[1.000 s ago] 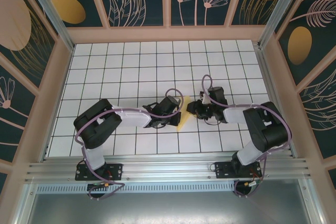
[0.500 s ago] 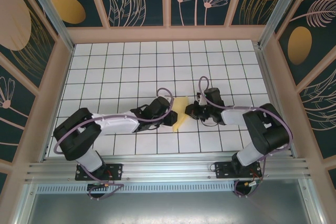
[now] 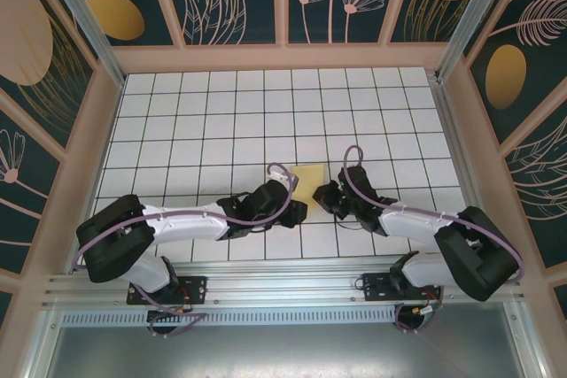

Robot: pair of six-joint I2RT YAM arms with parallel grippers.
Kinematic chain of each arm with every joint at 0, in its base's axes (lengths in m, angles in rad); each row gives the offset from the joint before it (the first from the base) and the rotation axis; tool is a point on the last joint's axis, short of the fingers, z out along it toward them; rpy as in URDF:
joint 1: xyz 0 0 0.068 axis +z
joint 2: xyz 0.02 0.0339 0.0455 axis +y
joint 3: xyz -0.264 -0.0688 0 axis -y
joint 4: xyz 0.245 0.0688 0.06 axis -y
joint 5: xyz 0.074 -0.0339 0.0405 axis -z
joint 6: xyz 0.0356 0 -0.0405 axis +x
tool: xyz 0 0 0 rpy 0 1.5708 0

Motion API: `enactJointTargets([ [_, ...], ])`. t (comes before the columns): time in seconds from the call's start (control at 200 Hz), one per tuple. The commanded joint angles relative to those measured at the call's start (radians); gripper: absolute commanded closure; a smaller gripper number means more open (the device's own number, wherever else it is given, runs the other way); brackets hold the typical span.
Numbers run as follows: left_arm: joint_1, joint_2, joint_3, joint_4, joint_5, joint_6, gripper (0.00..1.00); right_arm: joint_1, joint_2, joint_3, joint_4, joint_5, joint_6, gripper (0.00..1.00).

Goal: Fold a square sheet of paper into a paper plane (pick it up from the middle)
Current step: Fourth fold the wing at the center of the table.

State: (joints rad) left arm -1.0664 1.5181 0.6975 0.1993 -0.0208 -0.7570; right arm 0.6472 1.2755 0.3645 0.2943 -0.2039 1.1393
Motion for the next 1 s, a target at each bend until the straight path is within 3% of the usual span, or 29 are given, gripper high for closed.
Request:
enactJointTargets([
  [0.0,-0.020,0.044,0.006,0.035,-0.023,-0.002,0.61,0.007,-0.060,-0.028,-0.023,0.086,0.076,0.92],
  [0.41,-0.055,0.165,0.133,-0.098,-0.111,0.101,0.56,0.008,-0.079,-0.009,-0.055,0.075,0.057,0.90],
  [0.645,-0.054,0.203,0.184,-0.163,-0.166,0.140,0.59,0.008,-0.077,-0.006,-0.053,0.067,0.051,0.90],
  [0.996,-0.068,0.221,0.169,-0.142,-0.149,0.139,0.56,0.002,-0.061,0.002,-0.034,0.046,0.050,0.89],
])
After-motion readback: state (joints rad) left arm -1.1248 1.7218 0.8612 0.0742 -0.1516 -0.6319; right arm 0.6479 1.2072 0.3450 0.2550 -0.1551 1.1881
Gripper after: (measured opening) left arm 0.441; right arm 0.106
